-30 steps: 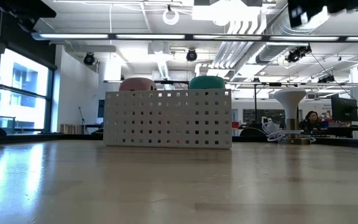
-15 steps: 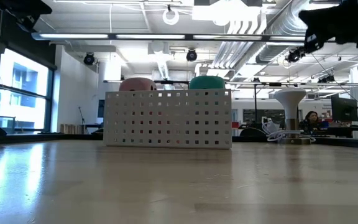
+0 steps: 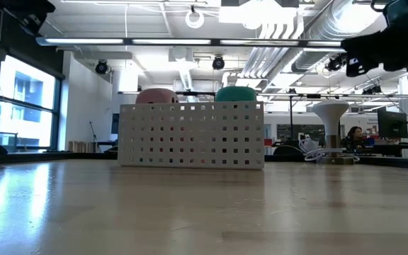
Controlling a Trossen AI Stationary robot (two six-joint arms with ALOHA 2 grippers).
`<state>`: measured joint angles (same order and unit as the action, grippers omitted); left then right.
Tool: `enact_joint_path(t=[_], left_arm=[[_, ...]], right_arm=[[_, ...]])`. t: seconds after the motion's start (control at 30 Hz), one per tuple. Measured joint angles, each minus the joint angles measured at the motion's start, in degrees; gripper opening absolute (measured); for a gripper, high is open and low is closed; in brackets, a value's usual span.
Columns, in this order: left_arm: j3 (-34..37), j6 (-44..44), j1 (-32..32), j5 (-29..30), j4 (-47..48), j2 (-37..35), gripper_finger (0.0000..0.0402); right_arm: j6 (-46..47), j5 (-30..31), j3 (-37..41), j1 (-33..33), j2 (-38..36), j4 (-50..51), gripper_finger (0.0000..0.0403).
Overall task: Pick & Place Dice
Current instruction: Return to Home Position
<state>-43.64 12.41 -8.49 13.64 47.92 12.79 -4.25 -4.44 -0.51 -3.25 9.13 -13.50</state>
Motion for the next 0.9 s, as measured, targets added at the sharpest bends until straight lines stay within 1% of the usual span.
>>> enact_joint_path(t=[0.07,0.13,0.27,0.5,0.7,0.77,0.9], left_arm=[[0.0,-1.3,0.0,-2.6,-0.1,-0.4,0.0001],[0.0,-2.1,0.0,-3.8,-0.3,-1.3,0.0001],[0.0,-2.1,0.0,-3.1,-0.5,-4.1,0.0],[0.3,-2.0,0.0,-2.9,-1.2,-8.8,0.0],[4.6,-0.5,0.0,-3.4,-10.8,-12.4,0.0],[6.4,-0.8,0.0,-2.4,-14.2,-12.6,0.0],[12.1,-2.8,0.1,-1.0,-20.3,-12.4,0.0]], right_arm=[[-0.3,0.0,0.0,0.0,0.0,1.9,0.0002],[0.9,0.0,0.0,0.0,0.0,3.1,0.0002],[5.7,0.0,0.0,0.0,0.3,4.4,0.0002],[5.9,0.0,0.0,0.0,0.4,4.6,0.0002],[6.0,0.0,0.1,0.0,0.4,4.7,0.0002],[6.0,0.0,0.1,0.0,0.4,4.7,0.0002],[6.0,0.0,0.1,0.0,0.4,4.8,0.0002]])
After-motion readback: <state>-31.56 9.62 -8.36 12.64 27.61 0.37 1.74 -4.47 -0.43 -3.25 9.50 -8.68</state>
